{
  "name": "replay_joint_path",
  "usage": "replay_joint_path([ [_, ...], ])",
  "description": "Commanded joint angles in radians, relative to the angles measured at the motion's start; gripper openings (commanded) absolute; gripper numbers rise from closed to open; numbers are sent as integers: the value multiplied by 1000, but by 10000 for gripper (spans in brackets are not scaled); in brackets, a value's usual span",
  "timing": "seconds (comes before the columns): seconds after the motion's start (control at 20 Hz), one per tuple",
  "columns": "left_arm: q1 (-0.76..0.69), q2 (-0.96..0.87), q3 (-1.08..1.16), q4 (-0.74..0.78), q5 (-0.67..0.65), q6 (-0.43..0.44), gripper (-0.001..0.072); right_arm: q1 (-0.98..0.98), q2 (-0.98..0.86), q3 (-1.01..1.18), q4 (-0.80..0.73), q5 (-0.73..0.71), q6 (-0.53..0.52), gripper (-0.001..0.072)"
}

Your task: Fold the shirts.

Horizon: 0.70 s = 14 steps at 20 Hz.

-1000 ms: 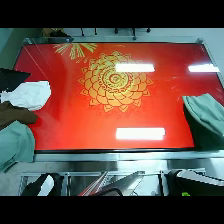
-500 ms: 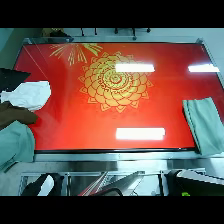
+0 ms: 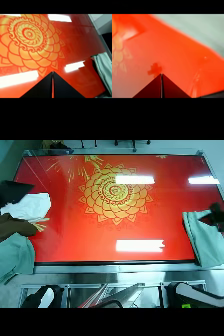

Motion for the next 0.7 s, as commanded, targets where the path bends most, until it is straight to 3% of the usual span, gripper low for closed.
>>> replay_joint_path([
  [0.0, -169, 68, -247, 2, 57, -2, 19, 366, 171, -220, 59, -158, -62, 19],
  [0.15, -427, 158, -526, 3, 224, 0, 19, 695, 311, -444, 55, -298, -52, 19],
  [0.3, -614, 202, -633, 18, 336, -10, 19, 819, 330, -470, 55, -317, -39, 19],
  [0.65, -714, 207, -638, 23, 394, -19, 19, 839, 329, -470, 59, -257, -35, 19],
])
